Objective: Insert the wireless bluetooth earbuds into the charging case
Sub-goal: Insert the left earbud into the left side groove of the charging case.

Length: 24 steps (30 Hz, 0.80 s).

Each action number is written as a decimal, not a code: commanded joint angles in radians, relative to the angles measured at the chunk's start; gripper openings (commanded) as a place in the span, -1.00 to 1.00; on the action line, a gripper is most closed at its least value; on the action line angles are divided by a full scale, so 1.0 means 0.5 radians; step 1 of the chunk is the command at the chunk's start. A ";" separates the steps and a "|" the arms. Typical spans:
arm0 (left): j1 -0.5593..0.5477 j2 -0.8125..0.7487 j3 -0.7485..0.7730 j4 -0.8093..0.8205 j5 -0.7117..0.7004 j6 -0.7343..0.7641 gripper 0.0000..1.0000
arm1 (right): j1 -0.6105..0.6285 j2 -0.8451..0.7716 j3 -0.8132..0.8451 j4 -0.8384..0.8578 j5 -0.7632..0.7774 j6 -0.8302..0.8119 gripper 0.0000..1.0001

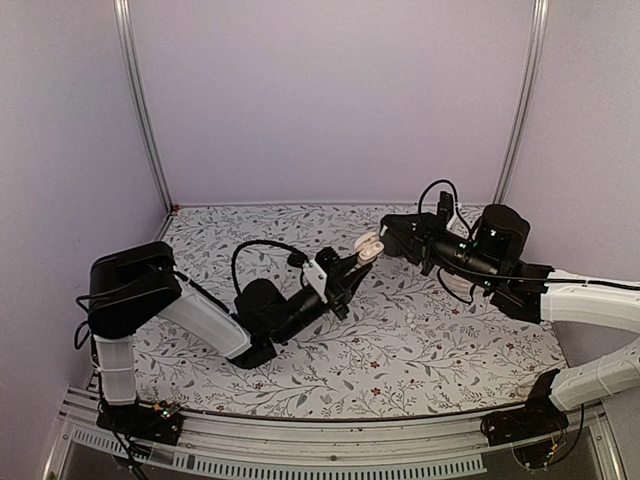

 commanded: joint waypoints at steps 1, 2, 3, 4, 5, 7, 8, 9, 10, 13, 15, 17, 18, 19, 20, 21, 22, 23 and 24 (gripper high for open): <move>0.029 -0.053 0.063 0.294 0.043 0.029 -1.00 | 0.019 -0.002 -0.029 0.018 -0.007 0.015 -0.67; 0.033 -0.053 0.066 0.294 0.046 0.028 -1.00 | 0.020 -0.005 -0.032 0.016 -0.002 0.013 -0.67; 0.033 -0.053 0.070 0.295 0.051 0.029 -1.00 | 0.021 -0.006 -0.033 0.015 0.000 0.012 -0.68; 0.034 -0.054 0.073 0.291 0.055 0.030 -1.00 | 0.023 -0.007 -0.038 0.012 0.004 0.012 -0.67; 0.032 -0.053 0.074 0.288 0.058 0.029 -1.00 | 0.022 -0.006 -0.042 0.011 0.006 0.012 -0.67; 0.033 -0.054 0.074 0.291 0.059 0.027 -1.00 | 0.026 -0.001 -0.046 0.013 0.005 0.019 -0.68; 0.032 -0.054 0.075 0.290 0.059 0.030 -1.00 | 0.027 0.001 -0.048 0.013 0.005 0.021 -0.67; 0.031 -0.117 0.074 0.287 0.059 0.029 -1.00 | 0.029 0.003 -0.046 0.015 0.008 0.021 -0.67; 0.034 -0.127 0.071 0.291 0.059 0.030 -1.00 | 0.031 0.003 -0.045 0.017 0.006 0.021 -0.67; 0.033 -0.132 0.068 0.288 0.056 0.031 -1.00 | 0.033 0.006 -0.034 0.017 0.006 0.015 -0.67; 0.032 -0.126 0.068 0.290 0.056 0.035 -1.00 | 0.036 0.013 -0.031 0.018 0.001 0.015 -0.67; 0.032 -0.125 0.069 0.291 0.056 0.039 -1.00 | 0.037 0.023 -0.030 0.024 -0.006 0.018 -0.68; 0.033 -0.121 0.070 0.289 0.053 0.039 -1.00 | 0.039 0.026 -0.029 0.029 -0.010 0.018 -0.68; 0.032 -0.120 0.071 0.287 0.053 0.037 -1.00 | 0.038 0.027 -0.024 0.034 -0.011 0.016 -0.67; 0.032 -0.120 0.071 0.288 0.053 0.039 -1.00 | 0.038 0.031 -0.019 0.034 -0.013 0.015 -0.67; 0.032 -0.119 0.071 0.287 0.053 0.039 -1.00 | 0.038 0.033 -0.009 0.039 -0.016 0.010 -0.67; 0.032 -0.117 0.071 0.289 0.053 0.037 -1.00 | 0.039 0.038 0.003 0.038 -0.021 0.002 -0.67; 0.032 -0.117 0.071 0.287 0.053 0.039 -1.00 | 0.040 0.039 0.012 0.038 -0.025 -0.007 -0.67; 0.033 -0.117 0.071 0.290 0.053 0.039 -1.00 | 0.038 0.045 0.021 0.038 -0.031 -0.013 -0.67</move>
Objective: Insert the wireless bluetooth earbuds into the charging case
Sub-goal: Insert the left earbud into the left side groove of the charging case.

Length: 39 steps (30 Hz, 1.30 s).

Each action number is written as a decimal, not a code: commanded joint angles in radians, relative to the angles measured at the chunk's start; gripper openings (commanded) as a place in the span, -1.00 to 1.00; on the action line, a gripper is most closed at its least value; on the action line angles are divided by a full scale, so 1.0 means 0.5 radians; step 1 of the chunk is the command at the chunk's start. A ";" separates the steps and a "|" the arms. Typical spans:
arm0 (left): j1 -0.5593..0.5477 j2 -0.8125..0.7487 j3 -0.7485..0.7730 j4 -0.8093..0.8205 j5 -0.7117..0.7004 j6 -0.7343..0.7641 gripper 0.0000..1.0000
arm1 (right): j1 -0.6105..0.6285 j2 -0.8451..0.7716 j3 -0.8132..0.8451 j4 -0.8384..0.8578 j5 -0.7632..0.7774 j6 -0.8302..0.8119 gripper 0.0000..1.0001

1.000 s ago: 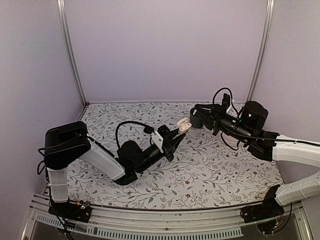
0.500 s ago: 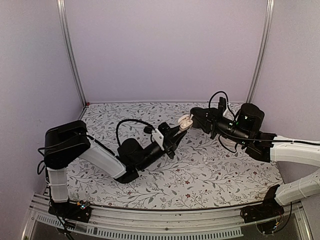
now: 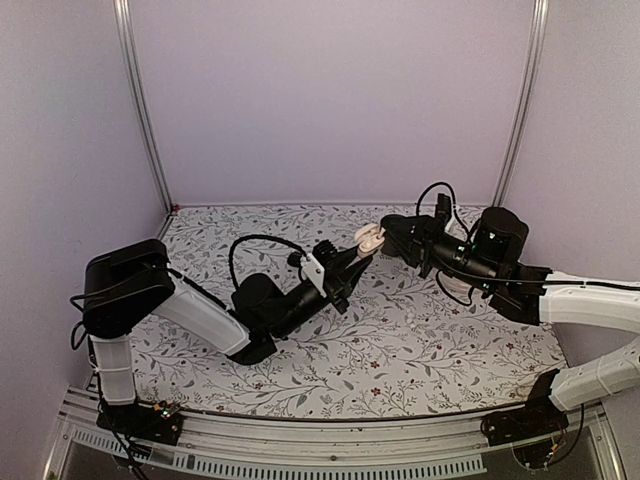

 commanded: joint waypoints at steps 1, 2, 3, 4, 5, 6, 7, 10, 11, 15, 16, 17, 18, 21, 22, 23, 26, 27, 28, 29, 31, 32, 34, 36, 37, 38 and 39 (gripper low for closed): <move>0.023 -0.063 0.033 0.291 0.013 0.018 -1.00 | 0.011 0.039 0.051 0.003 -0.030 -0.033 -0.67; 0.022 -0.063 0.035 0.289 0.013 0.018 -1.00 | 0.014 0.045 0.053 0.010 -0.036 -0.035 -0.67; 0.021 -0.062 0.036 0.289 0.013 0.021 -1.00 | 0.014 0.051 0.056 0.017 -0.044 -0.036 -0.67; 0.021 -0.062 0.036 0.287 0.013 0.020 -1.00 | 0.016 0.055 0.058 0.020 -0.048 -0.034 -0.67; 0.020 -0.059 0.036 0.291 0.013 0.017 -1.00 | 0.015 0.057 0.054 0.026 -0.053 -0.033 -0.66; 0.021 -0.060 0.036 0.292 0.013 0.018 -1.00 | 0.017 0.057 0.055 0.033 -0.055 -0.033 -0.67; 0.022 -0.060 0.036 0.287 0.013 0.019 -1.00 | 0.017 0.058 0.056 0.040 -0.058 -0.035 -0.66; 0.023 -0.055 0.036 0.280 0.009 0.021 -1.00 | 0.022 0.057 0.069 0.048 -0.059 -0.052 -0.67; 0.021 -0.051 0.036 0.277 0.010 0.022 -1.00 | 0.023 0.056 0.074 0.053 -0.060 -0.059 -0.67; 0.021 -0.039 0.044 0.265 -0.006 0.027 -1.00 | 0.024 0.059 0.089 0.074 -0.073 -0.084 -0.66; 0.019 -0.041 0.049 0.258 -0.017 0.032 -1.00 | 0.024 0.066 0.094 0.074 -0.083 -0.084 -0.66; 0.020 -0.040 0.062 0.241 -0.030 0.040 -1.00 | 0.027 0.073 0.093 0.080 -0.088 -0.081 -0.66; 0.019 -0.039 0.072 0.229 -0.046 0.049 -1.00 | 0.029 0.078 0.093 0.082 -0.089 -0.077 -0.66; 0.012 -0.039 0.107 0.197 -0.121 0.075 -1.00 | 0.036 0.083 0.100 0.089 -0.087 -0.073 -0.66; 0.008 0.023 0.122 0.177 -0.158 0.086 -1.00 | 0.033 0.083 0.103 0.088 -0.084 -0.071 -0.66; 0.008 0.040 0.133 0.173 -0.187 0.094 -1.00 | 0.036 0.084 0.103 0.086 -0.077 -0.074 -0.66; -0.006 0.058 0.171 0.153 -0.231 0.131 -1.00 | 0.036 0.088 0.099 0.096 -0.064 -0.062 -0.66; -0.011 0.063 0.180 0.150 -0.246 0.149 -1.00 | 0.036 0.089 0.100 0.102 -0.058 -0.057 -0.66; -0.015 0.067 0.189 0.151 -0.253 0.156 -1.00 | 0.036 0.092 0.106 0.111 -0.054 -0.055 -0.66; -0.016 0.072 0.191 0.150 -0.258 0.158 -1.00 | 0.037 0.094 0.114 0.120 -0.048 -0.055 -0.66; -0.018 0.080 0.199 0.145 -0.285 0.155 -1.00 | 0.037 0.102 0.138 0.120 -0.048 -0.066 -0.66; -0.019 0.083 0.206 0.139 -0.302 0.158 -1.00 | 0.038 0.111 0.147 0.117 -0.052 -0.072 -0.66; -0.024 0.087 0.229 0.109 -0.338 0.157 -1.00 | 0.036 0.135 0.157 0.124 -0.070 -0.066 -0.66; -0.026 0.092 0.233 0.106 -0.345 0.157 -1.00 | 0.040 0.149 0.162 0.132 -0.074 -0.059 -0.67; -0.030 0.093 0.237 0.102 -0.355 0.158 -1.00 | 0.039 0.149 0.163 0.133 -0.072 -0.058 -0.67; -0.029 0.093 0.242 0.095 -0.369 0.158 -1.00 | 0.039 0.151 0.164 0.132 -0.071 -0.058 -0.67; -0.031 0.093 0.243 0.090 -0.378 0.156 -1.00 | 0.041 0.151 0.166 0.132 -0.073 -0.058 -0.67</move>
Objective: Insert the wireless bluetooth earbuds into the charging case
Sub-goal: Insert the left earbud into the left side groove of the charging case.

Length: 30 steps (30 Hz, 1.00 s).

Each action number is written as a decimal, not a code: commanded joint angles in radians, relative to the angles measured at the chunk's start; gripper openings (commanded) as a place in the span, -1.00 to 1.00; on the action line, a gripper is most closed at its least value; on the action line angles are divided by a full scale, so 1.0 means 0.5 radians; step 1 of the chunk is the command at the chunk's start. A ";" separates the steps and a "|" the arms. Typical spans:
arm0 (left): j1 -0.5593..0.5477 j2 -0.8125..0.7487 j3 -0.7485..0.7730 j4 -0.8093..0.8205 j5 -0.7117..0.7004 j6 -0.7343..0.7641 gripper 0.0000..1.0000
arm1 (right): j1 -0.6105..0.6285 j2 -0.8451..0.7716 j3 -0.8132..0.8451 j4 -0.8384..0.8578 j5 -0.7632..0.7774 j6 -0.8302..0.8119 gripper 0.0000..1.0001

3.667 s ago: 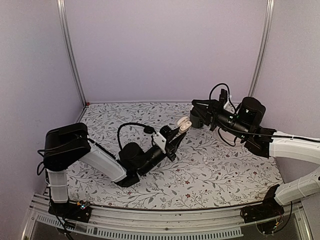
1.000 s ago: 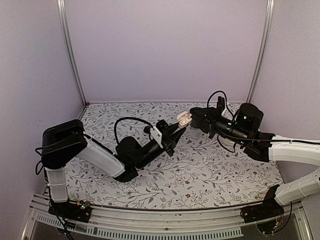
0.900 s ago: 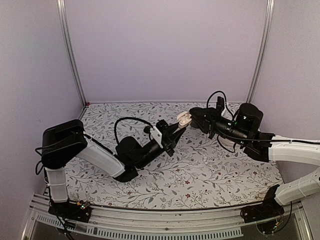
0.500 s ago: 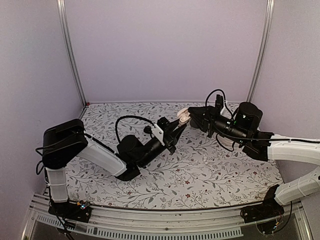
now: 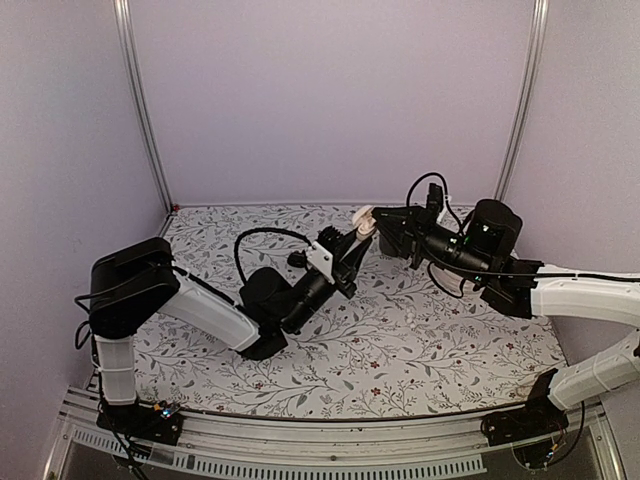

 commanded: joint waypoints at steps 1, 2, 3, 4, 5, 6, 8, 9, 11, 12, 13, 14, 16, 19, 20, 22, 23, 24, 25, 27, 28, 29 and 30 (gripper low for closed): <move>-0.013 0.034 0.060 0.088 -0.090 0.016 -1.00 | 0.020 0.027 0.043 0.015 -0.029 -0.007 -0.67; -0.014 0.033 0.064 0.080 -0.094 0.014 -1.00 | 0.022 0.031 0.039 0.015 -0.030 -0.007 -0.67; -0.015 0.032 0.068 0.074 -0.098 0.012 -1.00 | 0.021 0.032 0.037 0.018 -0.029 -0.002 -0.67; -0.014 0.034 0.068 0.073 -0.096 0.009 -1.00 | 0.020 0.032 0.037 0.016 -0.026 -0.001 -0.67; -0.013 0.033 0.068 0.072 -0.090 0.006 -1.00 | 0.023 0.032 0.035 0.015 -0.022 -0.002 -0.67; -0.016 0.034 0.070 0.070 -0.089 0.005 -1.00 | 0.021 0.032 0.035 0.020 -0.017 -0.001 -0.67; -0.023 0.036 0.071 0.067 -0.086 0.007 -1.00 | 0.023 0.042 0.045 0.024 -0.024 0.000 -0.67; -0.025 0.038 0.071 0.062 -0.088 0.009 -1.00 | 0.021 0.048 0.053 0.024 -0.027 -0.002 -0.67; -0.031 0.038 0.071 0.061 -0.086 0.016 -1.00 | 0.024 0.063 0.064 0.027 -0.032 -0.003 -0.67; -0.036 0.039 0.071 0.061 -0.086 0.025 -1.00 | 0.025 0.072 0.066 0.030 -0.032 -0.004 -0.67; -0.042 0.037 0.070 0.061 -0.084 0.034 -1.00 | 0.024 0.077 0.067 0.033 -0.034 -0.004 -0.67; -0.046 0.038 0.068 0.061 -0.082 0.040 -1.00 | 0.024 0.083 0.067 0.037 -0.035 -0.004 -0.67; -0.053 0.036 0.065 0.061 -0.074 0.044 -1.00 | 0.027 0.095 0.071 0.043 -0.042 -0.001 -0.67; -0.060 0.035 0.065 0.061 -0.074 0.052 -1.00 | 0.029 0.110 0.075 0.049 -0.045 0.003 -0.67; -0.060 0.035 0.067 0.061 -0.074 0.051 -1.00 | 0.031 0.118 0.074 0.051 -0.049 0.003 -0.67; -0.060 0.042 0.072 0.054 -0.072 0.046 -1.00 | 0.037 0.130 0.076 0.058 -0.054 0.010 -0.67; -0.061 0.042 0.077 0.050 -0.074 0.045 -1.00 | 0.039 0.137 0.075 0.058 -0.054 0.012 -0.67; -0.061 0.045 0.079 0.045 -0.074 0.048 -1.00 | 0.041 0.141 0.076 0.063 -0.056 0.014 -0.67; -0.059 0.045 0.080 0.043 -0.075 0.044 -1.00 | 0.039 0.145 0.081 0.067 -0.056 0.019 -0.67; -0.061 0.050 0.083 0.040 -0.081 0.044 -1.00 | 0.042 0.146 0.083 0.073 -0.058 0.019 -0.67; -0.061 0.053 0.084 0.039 -0.084 0.040 -1.00 | 0.043 0.141 0.083 0.072 -0.054 0.019 -0.67; -0.061 0.054 0.083 0.038 -0.091 0.036 -1.00 | 0.042 0.140 0.083 0.073 -0.054 0.018 -0.67; -0.061 0.054 0.083 0.034 -0.092 0.032 -1.00 | 0.042 0.139 0.085 0.072 -0.057 0.018 -0.67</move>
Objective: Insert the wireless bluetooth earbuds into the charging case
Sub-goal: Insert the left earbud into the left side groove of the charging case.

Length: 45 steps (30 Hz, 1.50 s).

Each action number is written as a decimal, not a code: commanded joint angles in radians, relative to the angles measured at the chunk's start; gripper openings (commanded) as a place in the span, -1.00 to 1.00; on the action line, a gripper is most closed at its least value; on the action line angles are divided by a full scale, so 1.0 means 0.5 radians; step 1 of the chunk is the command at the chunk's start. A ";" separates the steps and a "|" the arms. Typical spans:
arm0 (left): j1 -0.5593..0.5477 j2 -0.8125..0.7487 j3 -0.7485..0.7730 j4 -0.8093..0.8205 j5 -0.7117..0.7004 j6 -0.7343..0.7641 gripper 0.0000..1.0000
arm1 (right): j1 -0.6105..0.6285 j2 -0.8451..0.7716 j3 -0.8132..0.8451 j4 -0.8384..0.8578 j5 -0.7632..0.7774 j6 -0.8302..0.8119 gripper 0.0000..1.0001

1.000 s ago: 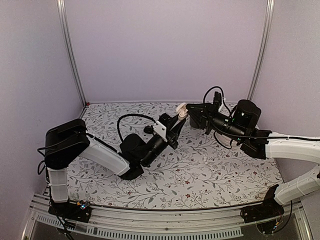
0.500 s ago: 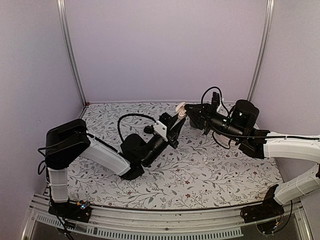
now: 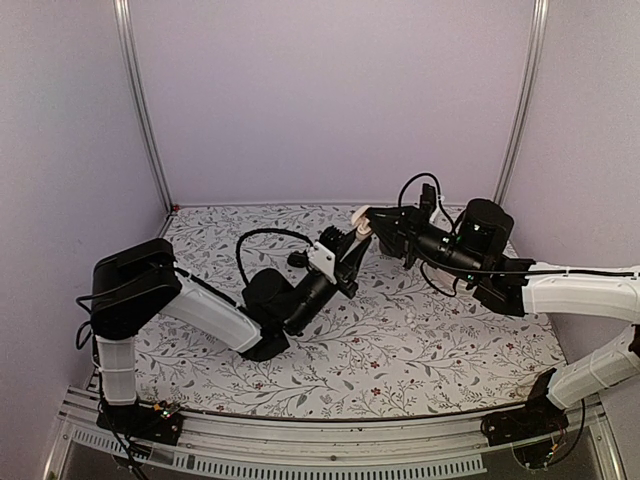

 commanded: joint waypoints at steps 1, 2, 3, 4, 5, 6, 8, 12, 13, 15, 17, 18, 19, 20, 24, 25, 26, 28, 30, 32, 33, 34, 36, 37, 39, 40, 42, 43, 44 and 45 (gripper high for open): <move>-0.028 0.035 0.058 0.046 0.027 0.005 -1.00 | 0.030 0.031 0.045 0.011 -0.049 0.007 -0.67; -0.029 0.036 0.060 0.041 0.027 0.004 -1.00 | 0.028 0.032 0.042 0.014 -0.053 0.009 -0.67; -0.029 0.038 0.063 0.036 0.027 -0.001 -1.00 | 0.030 0.038 0.035 0.019 -0.055 0.016 -0.67; -0.029 0.038 0.066 0.031 0.027 -0.004 -1.00 | 0.031 0.044 0.036 0.020 -0.063 0.018 -0.67; -0.028 0.039 0.070 0.027 0.027 -0.003 -1.00 | 0.032 0.051 0.036 0.022 -0.066 0.022 -0.67; -0.030 0.039 0.070 0.026 0.030 -0.004 -1.00 | 0.035 0.056 0.038 0.022 -0.071 0.024 -0.67; -0.030 0.038 0.070 0.026 0.033 -0.009 -1.00 | 0.037 0.061 0.031 0.017 -0.068 0.024 -0.68; -0.030 0.032 0.070 0.026 0.030 -0.010 -1.00 | 0.042 0.053 0.014 -0.011 -0.042 0.030 -0.67; -0.030 0.029 0.070 0.025 0.030 -0.015 -1.00 | 0.043 0.050 0.020 -0.033 -0.032 0.025 -0.68; -0.030 0.029 0.070 0.020 0.028 -0.019 -1.00 | 0.047 0.043 0.032 -0.080 -0.002 0.001 -0.67; -0.029 0.029 0.073 0.017 0.027 -0.021 -1.00 | 0.057 0.047 0.059 -0.132 0.008 -0.029 -0.65; -0.029 0.031 0.075 0.016 0.027 -0.021 -1.00 | 0.060 0.053 0.078 -0.174 0.014 -0.044 -0.64; -0.028 0.032 0.076 0.013 0.028 -0.022 -1.00 | 0.066 0.060 0.098 -0.211 0.020 -0.069 -0.64; -0.028 0.032 0.079 0.011 0.027 -0.023 -1.00 | 0.074 0.067 0.117 -0.249 0.030 -0.088 -0.64; -0.028 0.027 0.074 0.014 0.024 -0.024 -1.00 | 0.099 0.089 0.165 -0.396 0.073 -0.144 -0.64; -0.029 0.024 0.071 0.015 0.022 -0.025 -1.00 | 0.102 0.091 0.174 -0.435 0.087 -0.154 -0.64; -0.029 0.023 0.068 0.016 0.021 -0.024 -1.00 | 0.104 0.089 0.179 -0.462 0.096 -0.158 -0.64; -0.028 0.017 0.063 0.017 0.018 -0.025 -1.00 | 0.104 0.092 0.196 -0.522 0.107 -0.164 -0.64; -0.028 0.010 0.059 0.018 0.015 -0.023 -1.00 | 0.106 0.095 0.213 -0.579 0.119 -0.172 -0.64; -0.027 0.010 0.055 0.020 0.015 -0.022 -1.00 | 0.111 0.102 0.241 -0.656 0.131 -0.185 -0.64; -0.030 0.009 0.055 0.020 0.015 -0.022 -1.00 | 0.112 0.109 0.264 -0.705 0.142 -0.195 -0.64; -0.030 0.007 0.052 0.022 0.016 -0.022 -1.00 | 0.116 0.113 0.282 -0.740 0.149 -0.211 -0.64; -0.030 0.007 0.052 0.022 0.015 -0.018 -1.00 | 0.121 0.117 0.308 -0.799 0.165 -0.231 -0.57; -0.029 0.007 0.050 0.023 0.015 -0.020 -1.00 | 0.120 0.121 0.317 -0.828 0.171 -0.236 -0.53; -0.027 0.004 0.047 0.021 0.012 -0.018 -1.00 | 0.120 0.122 0.339 -0.887 0.179 -0.250 -0.52; -0.028 0.002 0.044 0.020 0.009 -0.019 -1.00 | 0.121 0.125 0.344 -0.904 0.179 -0.253 -0.51; -0.024 0.001 0.040 0.017 0.004 -0.020 -1.00 | 0.120 0.130 0.362 -0.950 0.185 -0.260 -0.49; -0.025 -0.002 0.038 0.017 0.003 -0.023 -1.00 | 0.122 0.129 0.365 -0.960 0.188 -0.267 -0.49; -0.024 -0.006 0.035 0.013 0.002 -0.030 -1.00 | 0.123 0.125 0.371 -0.976 0.195 -0.270 -0.49; -0.022 -0.009 0.034 0.007 0.003 -0.036 -1.00 | 0.124 0.123 0.377 -0.989 0.203 -0.273 -0.49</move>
